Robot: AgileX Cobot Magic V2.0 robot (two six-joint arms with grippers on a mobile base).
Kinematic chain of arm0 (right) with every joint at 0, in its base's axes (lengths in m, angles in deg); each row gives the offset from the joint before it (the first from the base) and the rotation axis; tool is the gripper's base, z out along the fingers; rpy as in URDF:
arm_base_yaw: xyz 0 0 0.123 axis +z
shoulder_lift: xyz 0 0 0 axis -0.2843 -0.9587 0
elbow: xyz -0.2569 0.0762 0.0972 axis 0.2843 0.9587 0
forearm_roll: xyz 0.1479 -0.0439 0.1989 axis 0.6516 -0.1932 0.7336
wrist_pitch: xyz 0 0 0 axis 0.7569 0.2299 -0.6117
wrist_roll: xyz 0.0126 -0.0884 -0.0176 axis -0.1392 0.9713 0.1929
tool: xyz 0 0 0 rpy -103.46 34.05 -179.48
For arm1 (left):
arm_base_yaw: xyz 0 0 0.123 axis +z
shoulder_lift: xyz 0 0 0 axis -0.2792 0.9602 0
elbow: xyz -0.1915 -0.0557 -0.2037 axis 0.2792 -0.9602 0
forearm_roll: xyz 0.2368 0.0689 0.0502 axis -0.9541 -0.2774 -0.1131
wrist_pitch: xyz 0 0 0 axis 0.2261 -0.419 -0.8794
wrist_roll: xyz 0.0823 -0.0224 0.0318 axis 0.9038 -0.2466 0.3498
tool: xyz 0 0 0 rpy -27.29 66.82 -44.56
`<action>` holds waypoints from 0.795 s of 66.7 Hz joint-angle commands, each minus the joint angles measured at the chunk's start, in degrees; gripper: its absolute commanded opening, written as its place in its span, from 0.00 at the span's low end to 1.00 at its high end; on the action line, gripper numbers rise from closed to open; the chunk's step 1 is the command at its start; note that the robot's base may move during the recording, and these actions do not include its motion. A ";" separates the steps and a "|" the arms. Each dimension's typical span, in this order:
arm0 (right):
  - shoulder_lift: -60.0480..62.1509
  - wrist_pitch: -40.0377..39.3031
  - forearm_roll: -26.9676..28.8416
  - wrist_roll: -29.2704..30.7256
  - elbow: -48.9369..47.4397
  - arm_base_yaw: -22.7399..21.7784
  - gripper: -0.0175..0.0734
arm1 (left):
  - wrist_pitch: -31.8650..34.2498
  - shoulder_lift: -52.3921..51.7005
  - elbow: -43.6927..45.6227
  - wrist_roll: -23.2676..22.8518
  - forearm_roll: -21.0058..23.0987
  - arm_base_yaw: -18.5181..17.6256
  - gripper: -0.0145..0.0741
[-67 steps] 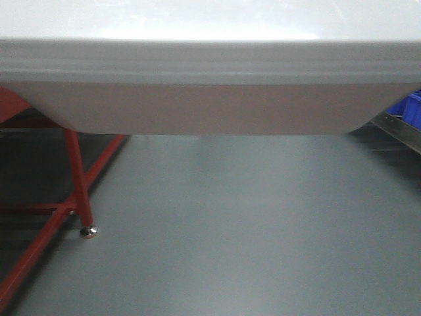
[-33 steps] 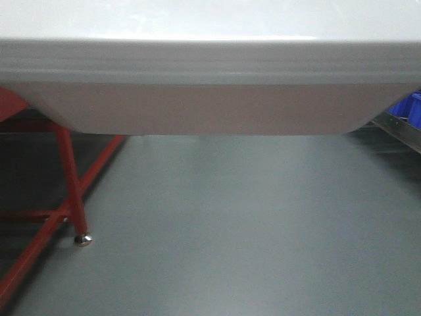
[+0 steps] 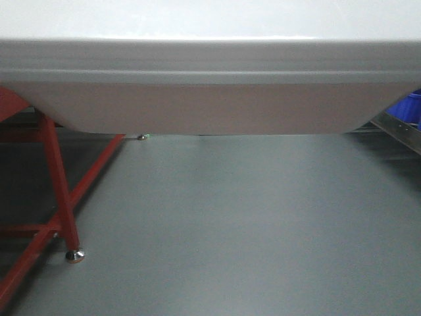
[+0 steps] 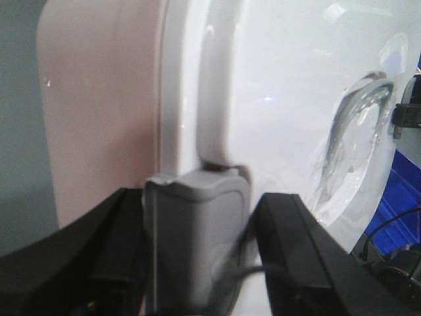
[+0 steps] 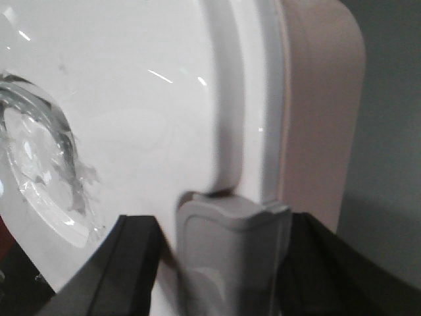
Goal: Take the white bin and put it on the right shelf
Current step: 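Carry the bin with both grippers past the red tables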
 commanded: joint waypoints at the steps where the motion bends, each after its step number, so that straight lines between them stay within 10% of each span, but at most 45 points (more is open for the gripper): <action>1: 0.81 5.29 8.92 0.20 -1.53 0.55 0.57 | -3.54 -1.04 1.73 0.81 9.19 -0.80 0.37; 53: 0.81 5.29 8.92 0.20 -1.53 0.55 0.57 | -3.43 -1.04 1.73 0.81 9.19 -0.80 0.37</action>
